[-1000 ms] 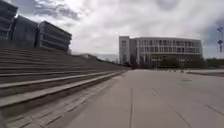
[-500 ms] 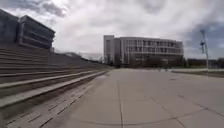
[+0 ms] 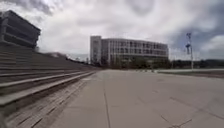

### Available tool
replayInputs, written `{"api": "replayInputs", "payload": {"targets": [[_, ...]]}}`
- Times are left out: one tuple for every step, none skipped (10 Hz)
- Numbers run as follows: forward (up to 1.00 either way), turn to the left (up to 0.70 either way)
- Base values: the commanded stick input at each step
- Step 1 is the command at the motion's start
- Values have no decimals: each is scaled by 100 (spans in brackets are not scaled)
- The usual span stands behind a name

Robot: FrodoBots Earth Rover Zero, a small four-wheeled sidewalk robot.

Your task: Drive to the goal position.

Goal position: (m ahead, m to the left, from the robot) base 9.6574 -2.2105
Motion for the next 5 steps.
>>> {"api": "replayInputs", "payload": {"targets": [[70,1],[70,1],[70,1],[70,12],[70,36]]}}
